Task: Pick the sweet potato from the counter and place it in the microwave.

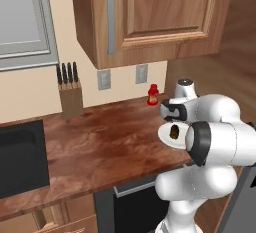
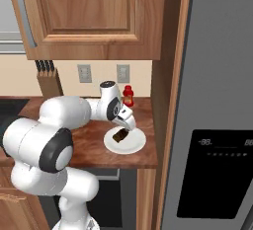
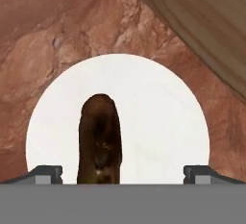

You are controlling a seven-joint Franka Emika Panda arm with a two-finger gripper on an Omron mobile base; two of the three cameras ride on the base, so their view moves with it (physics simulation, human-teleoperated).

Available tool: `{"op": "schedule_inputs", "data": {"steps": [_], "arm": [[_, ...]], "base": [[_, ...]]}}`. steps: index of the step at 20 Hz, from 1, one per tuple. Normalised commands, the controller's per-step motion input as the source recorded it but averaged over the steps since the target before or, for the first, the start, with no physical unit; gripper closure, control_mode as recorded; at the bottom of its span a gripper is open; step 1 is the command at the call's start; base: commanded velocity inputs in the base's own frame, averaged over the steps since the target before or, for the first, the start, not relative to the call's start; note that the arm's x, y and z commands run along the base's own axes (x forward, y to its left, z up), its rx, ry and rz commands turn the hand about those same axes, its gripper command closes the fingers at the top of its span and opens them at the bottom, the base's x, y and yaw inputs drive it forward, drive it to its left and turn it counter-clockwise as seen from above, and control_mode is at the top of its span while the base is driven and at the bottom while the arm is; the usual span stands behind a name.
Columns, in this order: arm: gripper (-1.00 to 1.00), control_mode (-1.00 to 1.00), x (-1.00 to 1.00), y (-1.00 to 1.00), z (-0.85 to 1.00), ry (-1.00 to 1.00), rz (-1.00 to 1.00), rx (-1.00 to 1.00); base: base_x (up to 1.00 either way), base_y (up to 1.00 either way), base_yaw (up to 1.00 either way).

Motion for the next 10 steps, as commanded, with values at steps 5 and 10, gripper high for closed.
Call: {"op": "schedule_inputs", "data": {"steps": [5, 10], "arm": [[-1.00, -1.00, 0.34, 0.00, -0.35, 0.06, 0.00, 0.00], [-1.00, -1.00, 0.04, 0.00, -0.25, 0.06, 0.00, 0.00]], "base": [[0.00, 0.00, 0.00], [0.00, 0.00, 0.00]]}}
